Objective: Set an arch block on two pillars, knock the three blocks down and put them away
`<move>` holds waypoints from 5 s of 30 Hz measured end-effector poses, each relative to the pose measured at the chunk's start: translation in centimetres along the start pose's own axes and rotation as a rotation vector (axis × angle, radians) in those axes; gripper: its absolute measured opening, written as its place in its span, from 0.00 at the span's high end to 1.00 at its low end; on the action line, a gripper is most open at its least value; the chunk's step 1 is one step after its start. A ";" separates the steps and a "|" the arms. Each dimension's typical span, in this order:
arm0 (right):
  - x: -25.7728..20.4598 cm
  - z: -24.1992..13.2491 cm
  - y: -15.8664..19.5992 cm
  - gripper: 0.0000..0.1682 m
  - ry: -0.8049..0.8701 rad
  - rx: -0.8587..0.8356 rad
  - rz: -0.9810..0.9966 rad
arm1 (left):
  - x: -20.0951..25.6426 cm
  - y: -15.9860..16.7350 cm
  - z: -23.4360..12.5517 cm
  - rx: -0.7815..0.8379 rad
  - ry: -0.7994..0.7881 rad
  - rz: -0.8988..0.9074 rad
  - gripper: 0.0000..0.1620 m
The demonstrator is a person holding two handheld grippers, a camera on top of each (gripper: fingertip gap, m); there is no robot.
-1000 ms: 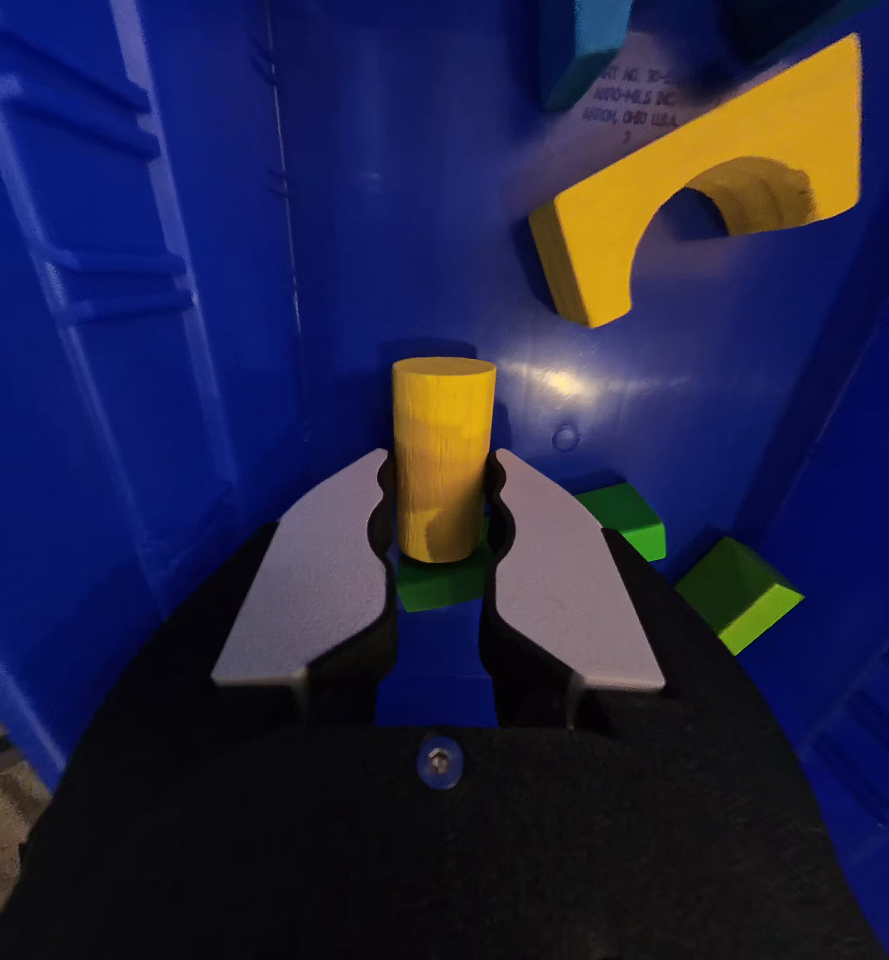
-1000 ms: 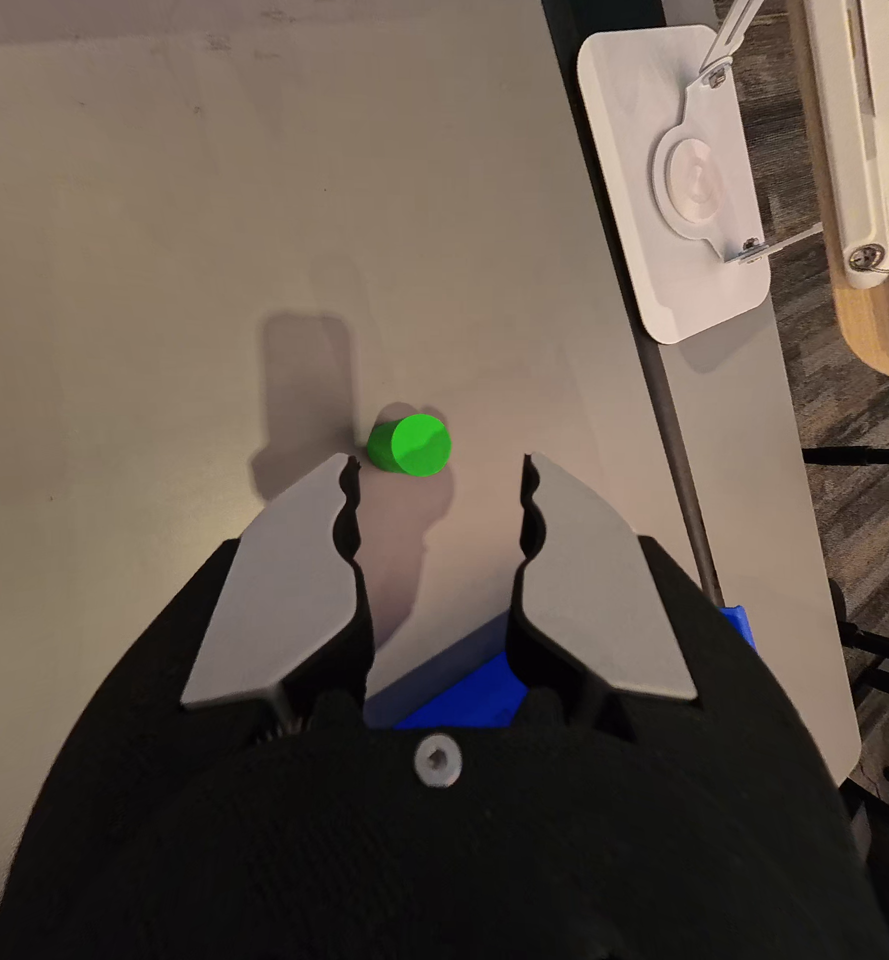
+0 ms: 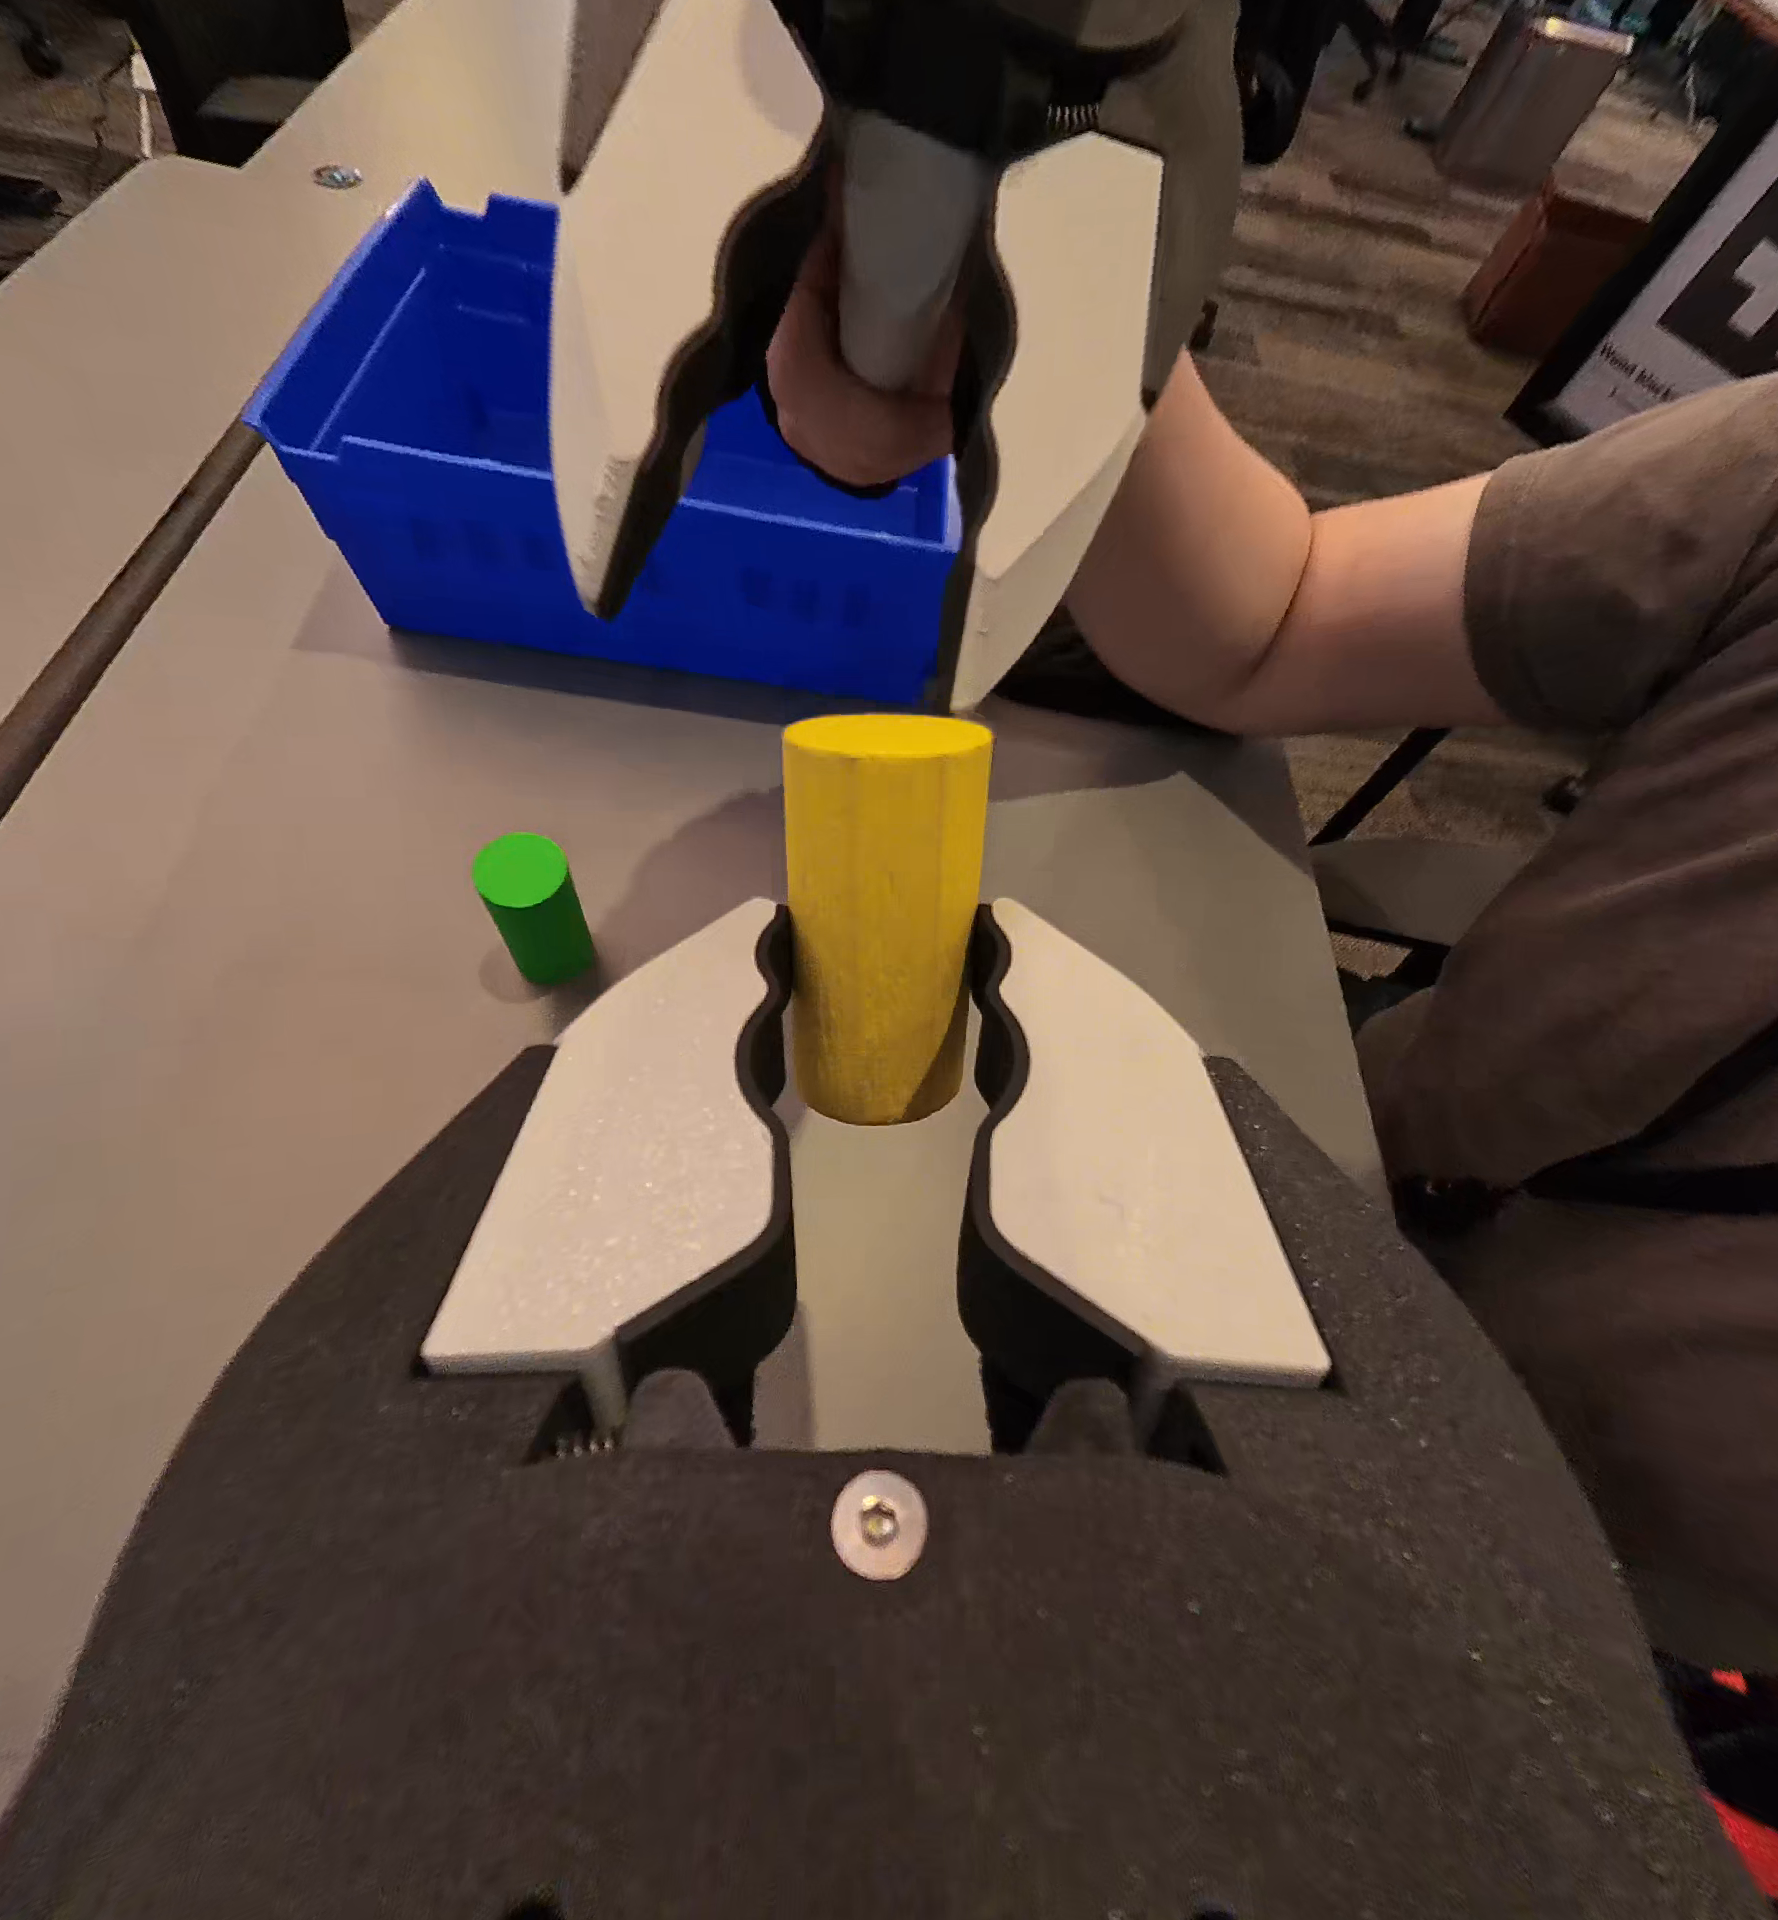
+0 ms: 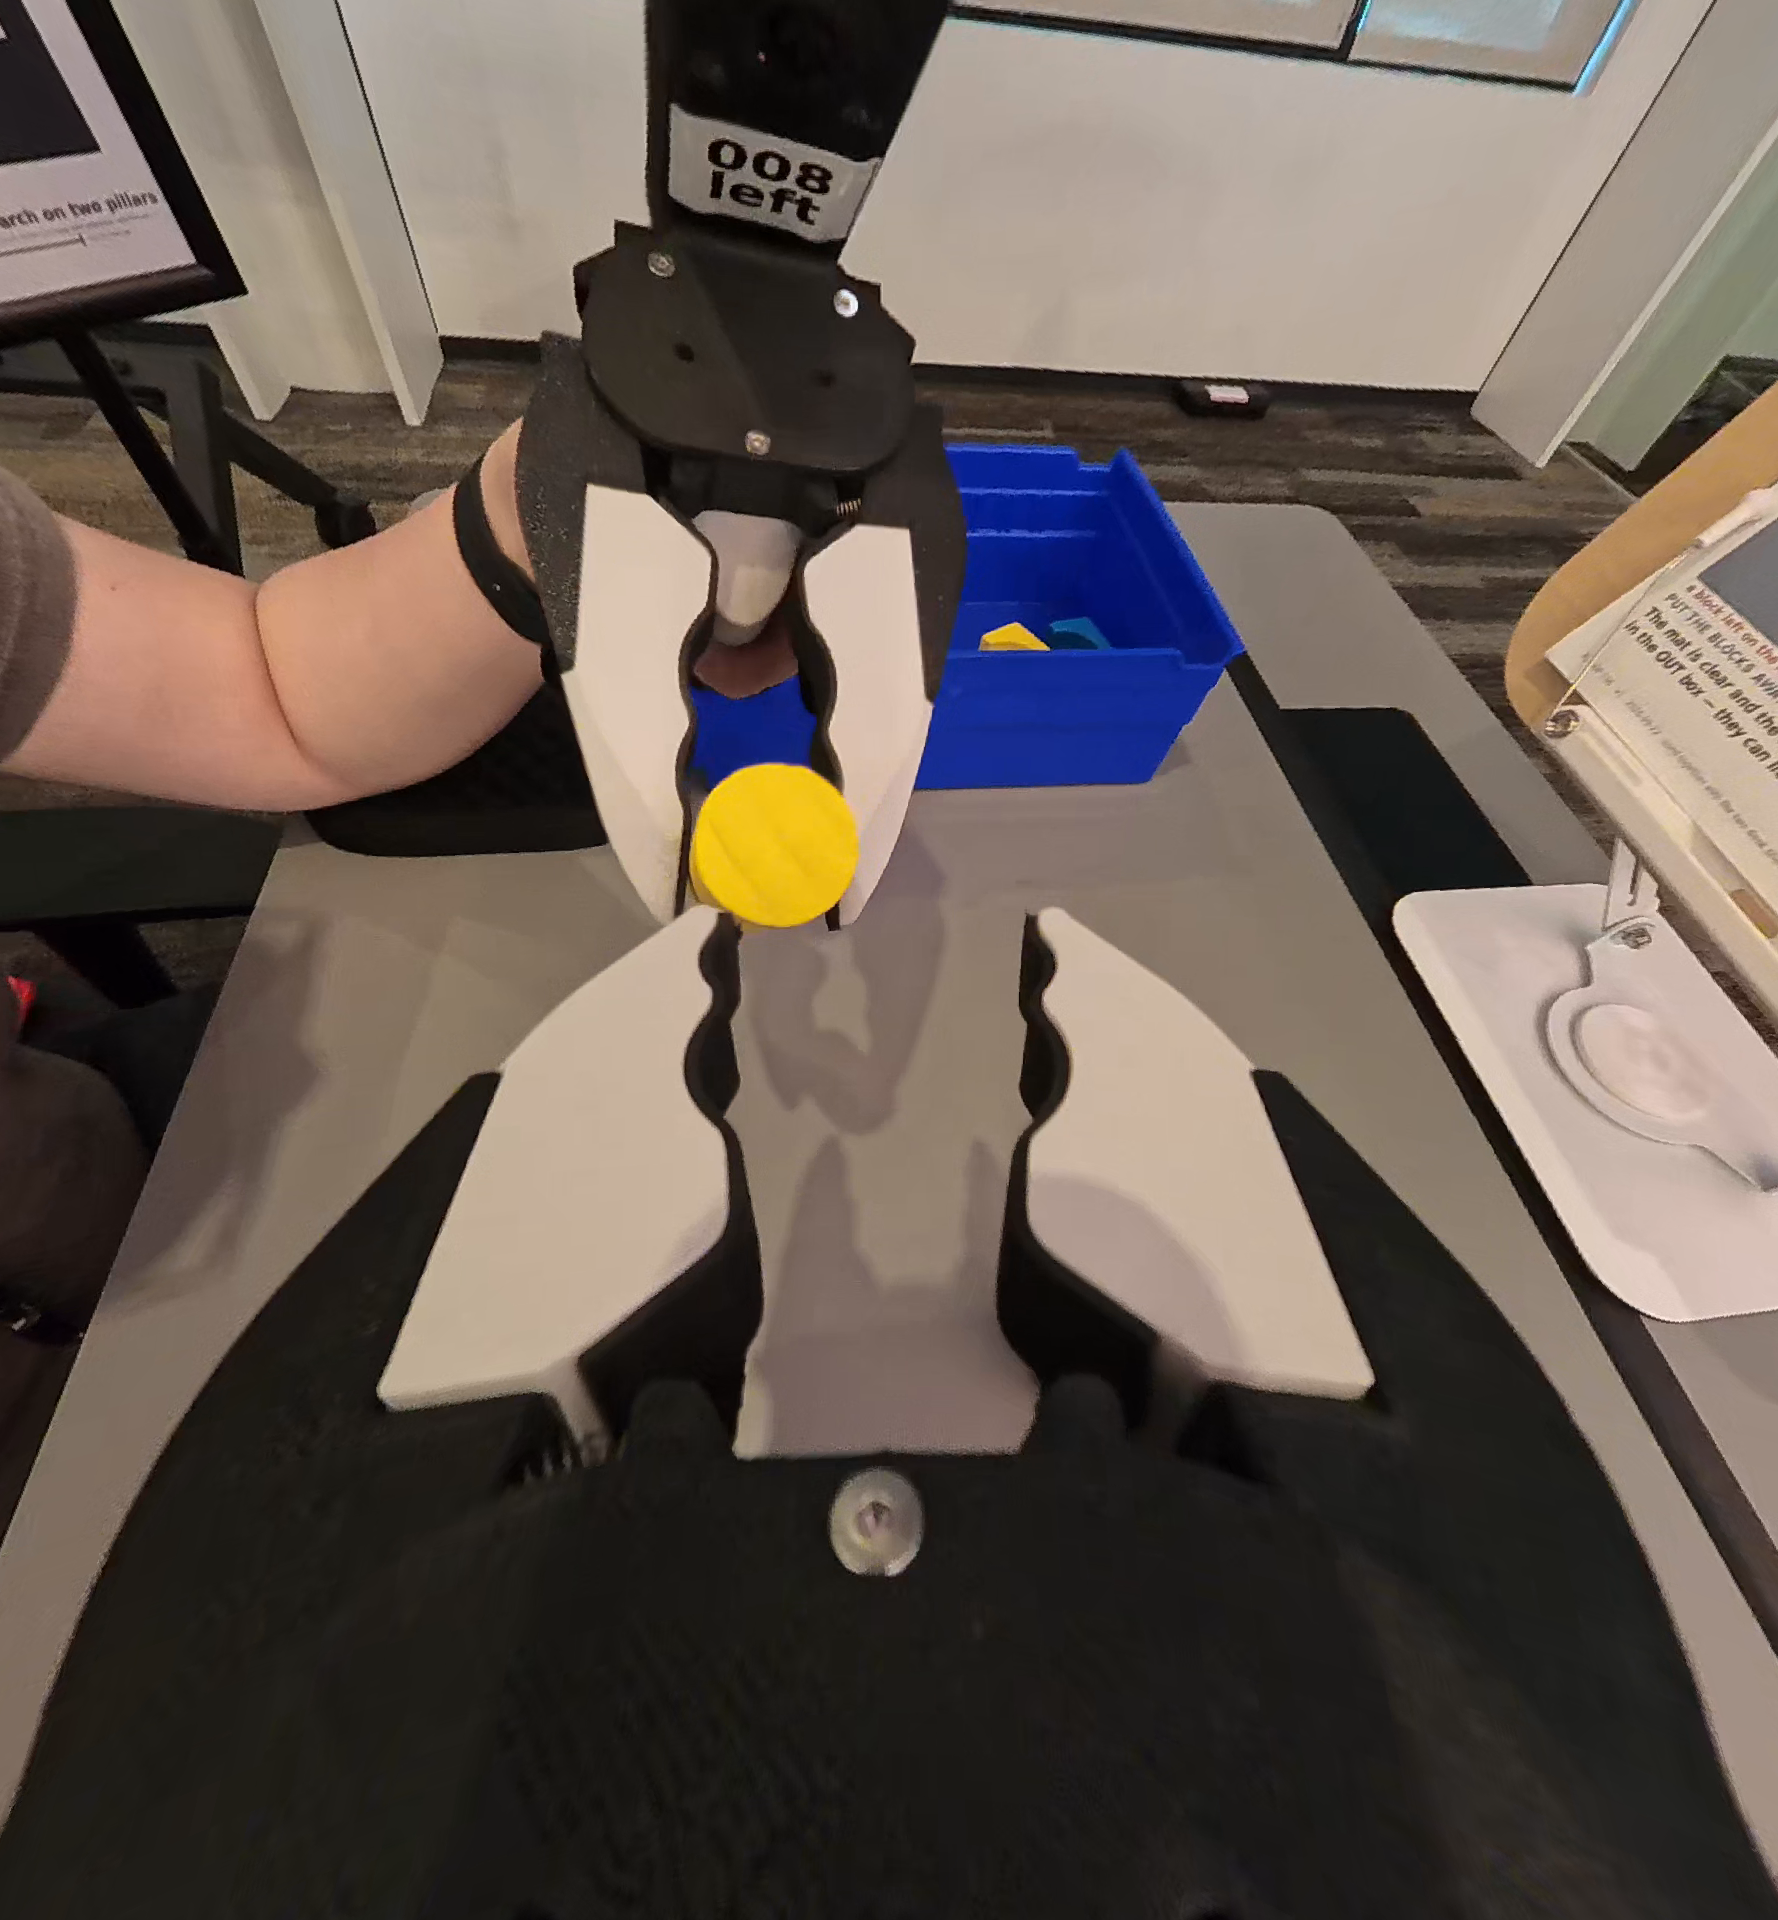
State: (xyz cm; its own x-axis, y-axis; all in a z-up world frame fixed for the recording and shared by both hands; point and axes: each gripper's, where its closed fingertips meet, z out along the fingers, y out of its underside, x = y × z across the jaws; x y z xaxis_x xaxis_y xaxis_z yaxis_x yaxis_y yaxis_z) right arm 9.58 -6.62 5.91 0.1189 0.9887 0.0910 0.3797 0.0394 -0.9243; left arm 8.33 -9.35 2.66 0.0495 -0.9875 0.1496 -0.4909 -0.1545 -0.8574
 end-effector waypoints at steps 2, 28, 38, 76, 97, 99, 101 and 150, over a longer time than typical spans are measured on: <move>-0.4 0.2 0.3 0.69 -0.016 -0.022 -0.022 | 0.1 0.6 0.2 -0.038 -0.008 0.030 0.79; -7.0 3.2 3.5 0.73 -0.179 -0.091 -0.659 | 4.1 4.3 1.8 -0.184 0.381 -0.048 0.79; -7.3 3.3 3.4 0.79 -0.197 -0.107 -0.638 | 4.3 4.5 1.5 -0.189 0.385 -0.039 0.79; 6.8 7.8 15.2 0.79 -0.023 -0.971 -0.099 | 0.0 4.1 -14.0 -0.037 -0.250 0.038 0.59; 7.7 8.4 15.8 0.68 0.041 -0.916 -0.141 | -8.2 14.8 -26.3 -0.154 -0.866 -0.463 0.62; 7.6 8.1 14.9 0.66 0.063 -0.885 -0.156 | -10.2 16.0 -25.9 -0.184 -0.877 -0.488 0.63; 7.5 7.7 14.0 0.66 0.087 -0.855 -0.175 | -12.4 17.8 -25.0 -0.245 -0.880 -0.506 0.65; 0.3 0.9 4.9 0.66 0.077 -0.365 -0.253 | -20.1 27.4 -21.1 -0.560 -0.794 -0.372 0.78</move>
State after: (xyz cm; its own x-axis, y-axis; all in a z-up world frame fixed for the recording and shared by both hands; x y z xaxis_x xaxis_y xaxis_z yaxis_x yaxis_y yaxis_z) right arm 10.69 -6.01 1.06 0.0434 0.9403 0.3377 0.7031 0.2114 -0.6789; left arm -24.47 6.89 -13.45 0.7392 -0.6479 -0.1841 -0.6511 -0.6174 -0.4415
